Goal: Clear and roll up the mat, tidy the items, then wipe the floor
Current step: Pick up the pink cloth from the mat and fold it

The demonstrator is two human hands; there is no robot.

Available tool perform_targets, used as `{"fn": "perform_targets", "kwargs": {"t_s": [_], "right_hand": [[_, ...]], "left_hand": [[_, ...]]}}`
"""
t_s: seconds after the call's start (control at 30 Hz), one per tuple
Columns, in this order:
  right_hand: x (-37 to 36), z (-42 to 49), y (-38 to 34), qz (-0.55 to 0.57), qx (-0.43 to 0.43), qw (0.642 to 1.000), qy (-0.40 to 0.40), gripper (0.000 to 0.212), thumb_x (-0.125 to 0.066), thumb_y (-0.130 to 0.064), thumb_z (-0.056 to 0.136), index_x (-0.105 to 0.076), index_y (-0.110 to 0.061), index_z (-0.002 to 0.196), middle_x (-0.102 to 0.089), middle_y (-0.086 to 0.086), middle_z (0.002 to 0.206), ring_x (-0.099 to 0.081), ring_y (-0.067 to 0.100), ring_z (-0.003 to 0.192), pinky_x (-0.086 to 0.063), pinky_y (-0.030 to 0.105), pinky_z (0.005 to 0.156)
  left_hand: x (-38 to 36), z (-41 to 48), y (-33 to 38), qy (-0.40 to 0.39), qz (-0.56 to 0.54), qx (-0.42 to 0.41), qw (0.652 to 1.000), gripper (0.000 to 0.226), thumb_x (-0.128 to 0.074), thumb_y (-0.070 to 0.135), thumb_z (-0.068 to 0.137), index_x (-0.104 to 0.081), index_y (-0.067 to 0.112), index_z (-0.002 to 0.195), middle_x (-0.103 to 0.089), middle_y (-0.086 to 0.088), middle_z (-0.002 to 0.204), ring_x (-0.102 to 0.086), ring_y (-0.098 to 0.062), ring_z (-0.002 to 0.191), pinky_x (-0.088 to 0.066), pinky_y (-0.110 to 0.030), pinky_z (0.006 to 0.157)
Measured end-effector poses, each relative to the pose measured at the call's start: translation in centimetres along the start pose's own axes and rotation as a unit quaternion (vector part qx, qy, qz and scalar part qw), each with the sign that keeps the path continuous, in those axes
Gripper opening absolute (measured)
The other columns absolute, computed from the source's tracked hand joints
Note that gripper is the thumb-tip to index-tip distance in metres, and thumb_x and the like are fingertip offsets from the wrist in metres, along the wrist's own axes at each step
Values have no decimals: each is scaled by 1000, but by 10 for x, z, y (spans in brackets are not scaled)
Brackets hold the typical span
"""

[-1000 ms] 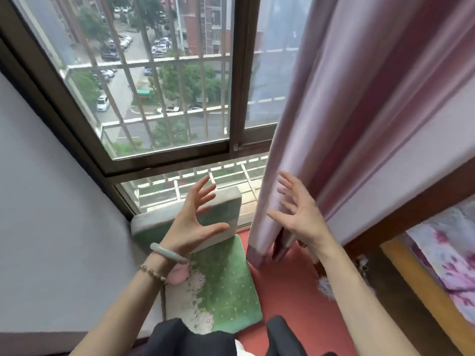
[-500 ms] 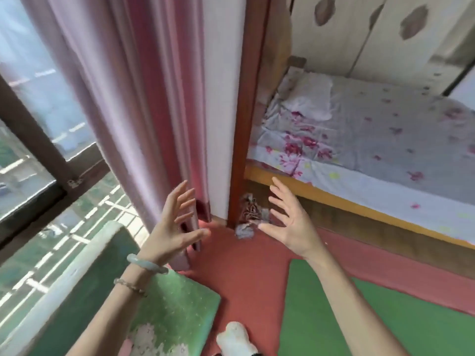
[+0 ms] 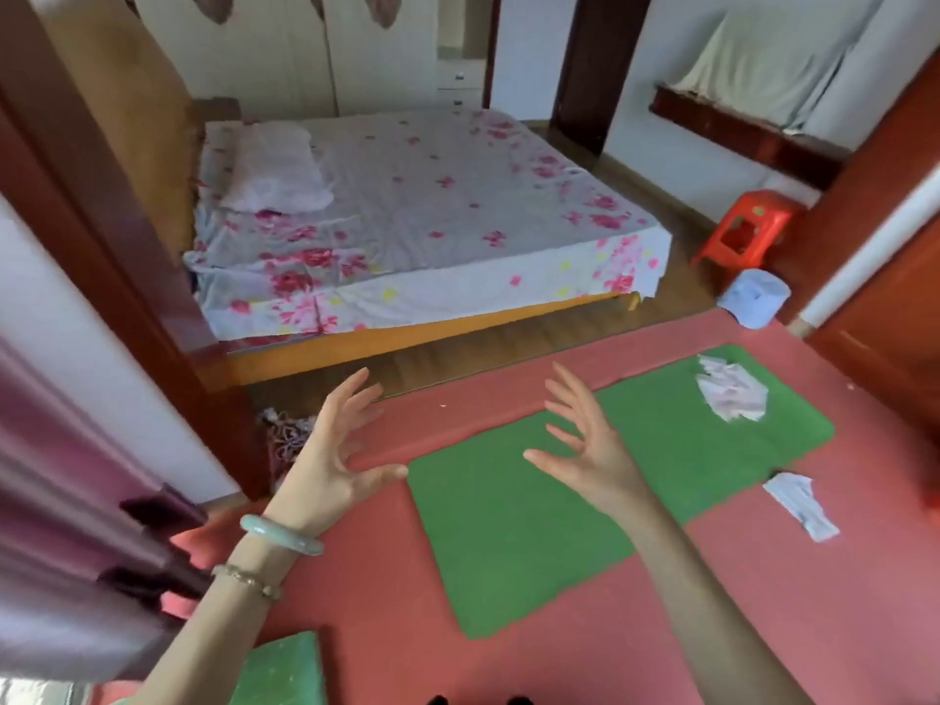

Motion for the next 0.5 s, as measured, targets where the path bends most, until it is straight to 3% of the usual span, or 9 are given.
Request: {"fn": "perform_targets", "kwargs": {"t_s": [0.17, 0.27, 0.5], "right_hand": [[89, -36, 28, -5, -20, 996, 81, 92, -75, 1, 73, -25, -52, 129, -40, -6, 140, -42, 7, 127, -40, 25, 102], [135, -55, 45, -4, -36, 993, 112, 91, -74, 1, 74, -25, -47, 133, -41, -7, 140, -42, 7, 127, -39, 28, 104], [229, -85, 81, -11, -46, 984, 169, 91, -73, 4, 73, -27, -51, 127, -44, -6, 135, -45, 9, 123, -41, 30, 101]], "left_hand": [[-97, 34, 19, -74, -1, -27, 997, 103, -83, 20, 60, -22, 40, 141, -40, 3, 141, -45, -1, 123, -40, -6, 89], [-151, 45, 35, -109, -2, -41, 993, 101, -80, 22, 59, -21, 54, 135, -39, 0, 140, -46, -2, 122, -42, -10, 92], [-245, 62, 57, -151, 2, -49, 987, 100, -79, 26, 59, -20, 60, 131, -38, 10, 141, -44, -3, 125, -43, -17, 97]]}}
Point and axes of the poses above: each hand's wrist, its own z-axis towards the middle knuckle, its own x-axis out of the back of the hand, y = z × x, the point moved 8 cm from there along z, towards the middle knuckle
